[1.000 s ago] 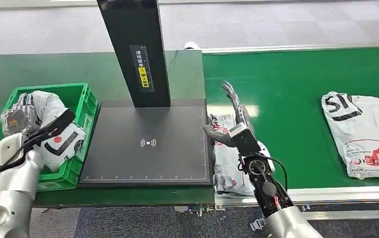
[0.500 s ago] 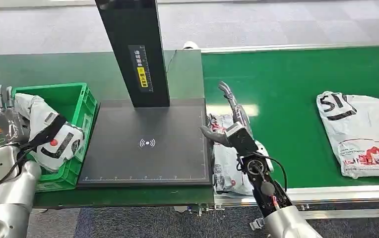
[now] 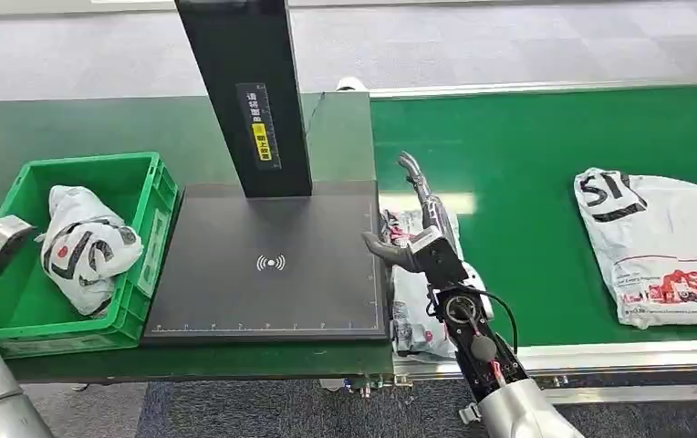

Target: Moved the parcel from conveyor to table for the left to box.

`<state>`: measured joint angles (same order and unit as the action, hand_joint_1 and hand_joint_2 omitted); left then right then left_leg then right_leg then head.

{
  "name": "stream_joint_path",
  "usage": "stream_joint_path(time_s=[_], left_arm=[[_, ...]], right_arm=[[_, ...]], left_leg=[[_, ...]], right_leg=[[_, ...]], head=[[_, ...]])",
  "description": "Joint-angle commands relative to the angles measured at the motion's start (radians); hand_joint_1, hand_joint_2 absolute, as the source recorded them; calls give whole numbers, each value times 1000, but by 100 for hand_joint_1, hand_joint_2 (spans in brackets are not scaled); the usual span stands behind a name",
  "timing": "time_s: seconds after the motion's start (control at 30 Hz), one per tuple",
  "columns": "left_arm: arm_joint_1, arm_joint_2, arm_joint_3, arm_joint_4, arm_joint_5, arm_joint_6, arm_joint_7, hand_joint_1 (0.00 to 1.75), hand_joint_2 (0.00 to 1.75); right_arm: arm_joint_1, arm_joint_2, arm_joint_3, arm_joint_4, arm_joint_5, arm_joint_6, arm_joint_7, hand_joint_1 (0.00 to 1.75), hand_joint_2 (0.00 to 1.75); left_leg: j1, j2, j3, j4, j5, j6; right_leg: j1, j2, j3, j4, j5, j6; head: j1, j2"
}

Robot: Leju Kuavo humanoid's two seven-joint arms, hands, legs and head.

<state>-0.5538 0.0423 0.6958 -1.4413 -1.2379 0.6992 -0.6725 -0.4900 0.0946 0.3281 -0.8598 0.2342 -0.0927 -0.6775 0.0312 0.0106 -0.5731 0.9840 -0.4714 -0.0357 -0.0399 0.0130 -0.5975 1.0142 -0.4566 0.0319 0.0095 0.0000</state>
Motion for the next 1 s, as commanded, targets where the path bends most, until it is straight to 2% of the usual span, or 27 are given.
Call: stream_joint_path(time_s=[0.03,0.2,0.23,0.27,0.33,0.37,0.43,0.47,0.53,0.57,0.6,0.63,0.67,0.73,0.93,1.0], left_arm=[[3,-70,-43,-212,97,-1,-26,0,175],[6,-99,-120,-241,226,-1,-26,0,175],[25,-110,-201,-167,366,-1,-26,0,175],[57,-114,-237,-168,404,-1,-26,0,175],[49,-124,-299,-89,459,-1,-26,0,175],[60,-110,-389,12,577,-1,-26,0,175],[60,-105,-436,63,632,-1,-26,0,175],[65,-104,-494,111,707,-1,-26,0,175],[75,-49,-623,198,882,-1,-26,0,175],[96,-31,-680,257,1118,-262,-1,0,175],[128,-19,-708,251,1162,-361,34,0,175],[149,-21,-723,248,1168,-381,31,0,175],[178,-4,-770,255,1242,-563,102,0,175],[206,1,-830,275,1258,-688,147,0,175],[236,-1,-919,333,1276,-839,183,0,175],[239,-3,-921,337,1274,-840,178,0,175]], right_arm=[[-51,-7,30,89,-19,-16,-12,0,175],[-50,-16,34,91,-35,-27,-21,0,175],[-45,-22,30,82,-41,-35,-18,0,175],[-42,-25,30,77,-38,-41,-21,0,175],[-37,-29,22,67,-49,-45,-19,0,175],[-32,-36,21,58,-50,-41,-21,0,175],[-25,-43,18,45,-52,-38,-14,0,175],[-16,-54,24,24,-56,-30,-12,0,175],[-20,-53,19,24,-52,-24,-10,0,175],[-27,-52,20,29,-50,-13,-9,0,175],[-34,-49,22,38,-48,-4,-9,0,175],[-38,-47,22,42,-49,0,-9,0,175],[-48,-43,26,51,-46,6,-8,0,175],[-57,-36,31,63,-49,23,-7,0,175],[-26,-25,27,35,-105,114,6,0,175],[-21,-24,30,34,-103,113,5,0,175]], left_leg=[[1,-1,-1,1,-1,3],[1,-3,1,0,0,3],[0,-3,0,0,0,2],[0,-4,1,-1,0,3],[-1,-5,1,-1,1,2],[-1,-7,2,-2,1,3],[-1,-11,2,-2,2,4],[-1,-9,2,-2,2,3],[-1,-10,3,-2,2,3],[-1,-8,2,-2,2,2],[-1,-9,3,-3,2,3],[-2,-7,4,-3,1,3],[-2,-6,6,-4,2,4],[-2,-3,5,-2,0,2],[-1,-2,6,-3,0,4],[-1,-2,4,-2,0,3]], right_leg=[[2,-2,1,-1,0,-2],[1,-3,2,-1,0,-3],[1,-3,2,-1,0,-2],[1,-5,3,-2,0,-3],[0,-5,2,-1,0,-2],[0,-7,4,-2,0,-3],[0,-11,6,-3,0,-3],[0,-8,4,-2,-1,-2],[0,-9,6,-3,0,-3],[-1,-7,4,-2,-1,-2],[0,-9,6,-3,0,-3],[-1,-7,6,-3,-1,-3],[-1,-6,7,-5,0,-4],[-1,-2,5,-2,0,-2],[0,-3,6,-4,0,-4],[0,-2,5,-2,0,-3]], head=[[0,0],[0,0],[0,0],[0,0],[0,0],[0,0],[0,0],[0,0],[0,0],[0,0],[0,0],[0,0],[0,0],[-1,0],[0,0],[0,0]])
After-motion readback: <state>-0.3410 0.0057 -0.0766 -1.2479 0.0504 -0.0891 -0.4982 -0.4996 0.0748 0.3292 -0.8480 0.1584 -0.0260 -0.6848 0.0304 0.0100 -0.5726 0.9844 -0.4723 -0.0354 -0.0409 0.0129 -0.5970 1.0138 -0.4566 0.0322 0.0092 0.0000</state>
